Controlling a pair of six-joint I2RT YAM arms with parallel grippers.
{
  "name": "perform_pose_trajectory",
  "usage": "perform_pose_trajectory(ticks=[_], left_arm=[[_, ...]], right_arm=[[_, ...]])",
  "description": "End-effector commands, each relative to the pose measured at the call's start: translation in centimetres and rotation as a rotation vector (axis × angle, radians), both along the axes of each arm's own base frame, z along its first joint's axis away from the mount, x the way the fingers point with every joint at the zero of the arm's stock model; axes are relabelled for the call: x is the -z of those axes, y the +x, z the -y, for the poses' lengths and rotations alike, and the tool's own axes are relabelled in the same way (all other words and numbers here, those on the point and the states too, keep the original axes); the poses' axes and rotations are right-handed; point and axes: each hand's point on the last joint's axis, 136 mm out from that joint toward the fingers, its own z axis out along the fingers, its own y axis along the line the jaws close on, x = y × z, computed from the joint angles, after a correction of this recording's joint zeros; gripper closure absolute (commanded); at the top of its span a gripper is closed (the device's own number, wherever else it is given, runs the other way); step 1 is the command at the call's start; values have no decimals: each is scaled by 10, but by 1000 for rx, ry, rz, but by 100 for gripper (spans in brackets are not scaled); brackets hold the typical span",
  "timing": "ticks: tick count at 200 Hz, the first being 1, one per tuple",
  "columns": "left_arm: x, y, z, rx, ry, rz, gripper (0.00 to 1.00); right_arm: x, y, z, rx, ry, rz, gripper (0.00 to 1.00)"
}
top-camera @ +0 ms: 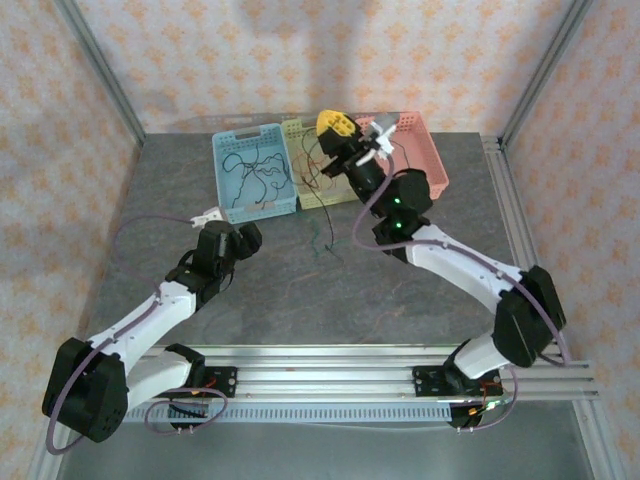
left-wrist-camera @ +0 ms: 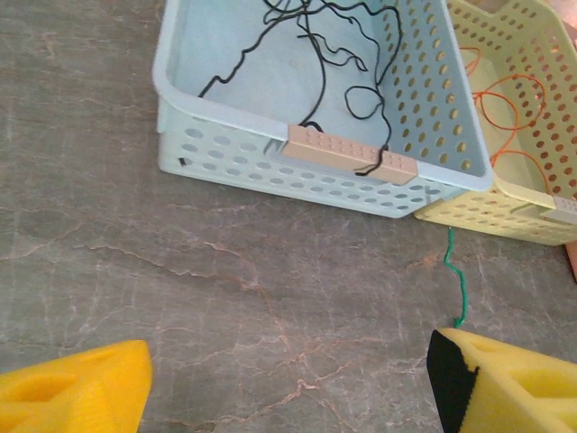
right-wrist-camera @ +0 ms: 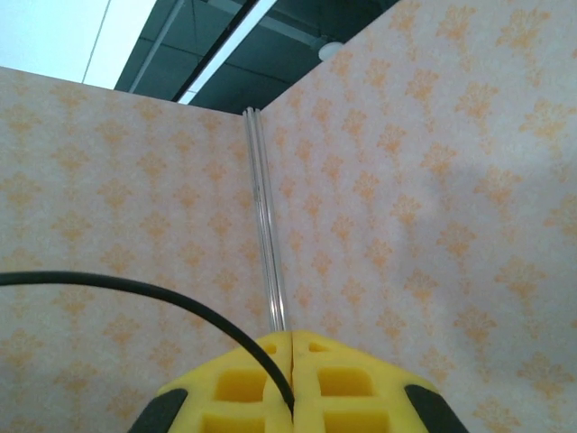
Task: Untangle the cables
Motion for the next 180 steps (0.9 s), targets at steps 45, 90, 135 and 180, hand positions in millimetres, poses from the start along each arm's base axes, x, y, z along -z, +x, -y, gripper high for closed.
perform_pose_trajectory(ticks=[45, 90, 135, 180], left_arm=[[-8, -11, -32, -156, 18, 33, 19], [-8, -16, -40, -191, 7, 45, 19], [-6, -16, -44, -209, 6, 37, 20], [-7, -19, -46, -217, 2, 45, 19]], right_arm=[[34, 85, -59, 17, 19, -133, 100], [76, 139, -87, 89, 24, -190, 100], [117, 181, -98, 165, 76, -271, 100], [156, 205, -121, 153, 39, -325, 100]])
